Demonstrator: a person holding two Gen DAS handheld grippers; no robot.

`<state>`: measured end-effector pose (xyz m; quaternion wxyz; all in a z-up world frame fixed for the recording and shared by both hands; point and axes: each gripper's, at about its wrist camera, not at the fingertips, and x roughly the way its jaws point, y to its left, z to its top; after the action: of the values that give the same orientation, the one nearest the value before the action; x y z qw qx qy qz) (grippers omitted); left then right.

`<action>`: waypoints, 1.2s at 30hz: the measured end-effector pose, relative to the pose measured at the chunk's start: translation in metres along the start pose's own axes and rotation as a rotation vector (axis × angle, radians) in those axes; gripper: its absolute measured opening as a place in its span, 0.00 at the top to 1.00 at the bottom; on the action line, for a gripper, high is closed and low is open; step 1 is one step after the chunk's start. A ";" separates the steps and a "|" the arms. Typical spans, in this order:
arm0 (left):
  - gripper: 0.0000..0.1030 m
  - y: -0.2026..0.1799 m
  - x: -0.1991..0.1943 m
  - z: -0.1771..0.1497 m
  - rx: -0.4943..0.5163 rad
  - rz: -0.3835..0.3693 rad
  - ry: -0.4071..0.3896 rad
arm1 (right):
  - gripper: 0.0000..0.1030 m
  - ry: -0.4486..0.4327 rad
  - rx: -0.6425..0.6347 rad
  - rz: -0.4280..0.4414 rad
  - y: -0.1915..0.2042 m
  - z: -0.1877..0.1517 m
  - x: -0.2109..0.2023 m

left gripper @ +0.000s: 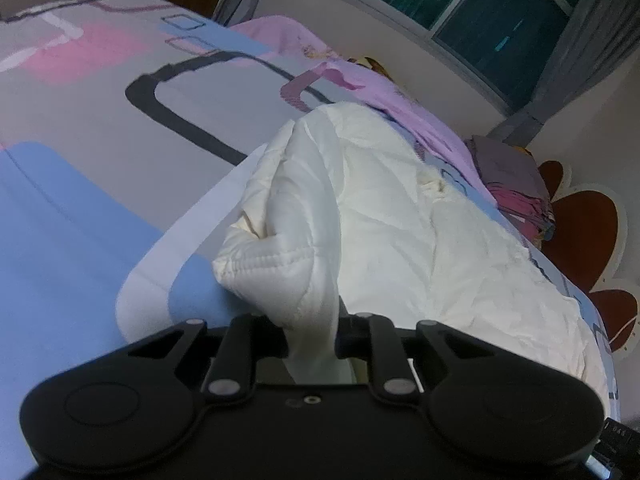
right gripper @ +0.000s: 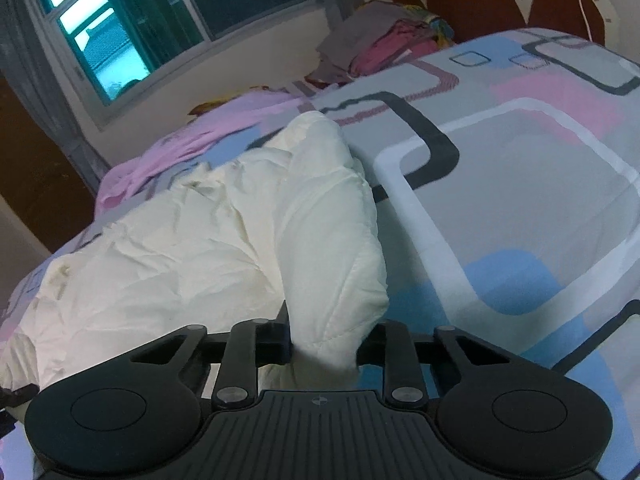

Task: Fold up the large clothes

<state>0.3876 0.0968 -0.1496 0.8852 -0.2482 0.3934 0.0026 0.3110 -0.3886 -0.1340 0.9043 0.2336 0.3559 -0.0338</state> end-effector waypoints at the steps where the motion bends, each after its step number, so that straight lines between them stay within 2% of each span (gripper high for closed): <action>1: 0.84 0.000 -0.006 -0.002 0.003 -0.005 0.001 | 0.78 -0.002 0.000 0.002 0.000 -0.002 -0.005; 7: 0.84 0.009 -0.046 -0.022 0.035 -0.016 0.024 | 0.78 0.012 -0.008 0.011 -0.006 -0.025 -0.043; 18: 0.84 0.046 -0.129 -0.095 0.069 -0.034 0.088 | 0.78 0.049 0.003 -0.002 -0.025 -0.096 -0.126; 29: 0.84 0.072 -0.164 -0.131 0.056 -0.041 0.105 | 0.77 0.063 0.023 -0.010 -0.038 -0.136 -0.162; 31: 0.80 0.074 -0.156 -0.134 0.065 -0.028 0.117 | 0.76 0.066 0.023 -0.017 -0.040 -0.138 -0.158; 35: 0.67 0.075 -0.147 -0.132 0.067 0.014 0.137 | 0.59 0.043 0.002 -0.068 -0.039 -0.139 -0.160; 36: 0.55 0.077 -0.149 -0.131 0.061 0.020 0.137 | 0.58 0.027 -0.013 -0.083 -0.037 -0.137 -0.162</action>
<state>0.1784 0.1345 -0.1539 0.8634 -0.2165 0.4554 -0.0176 0.0954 -0.3775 -0.1294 0.8988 0.2131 0.3775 -0.0656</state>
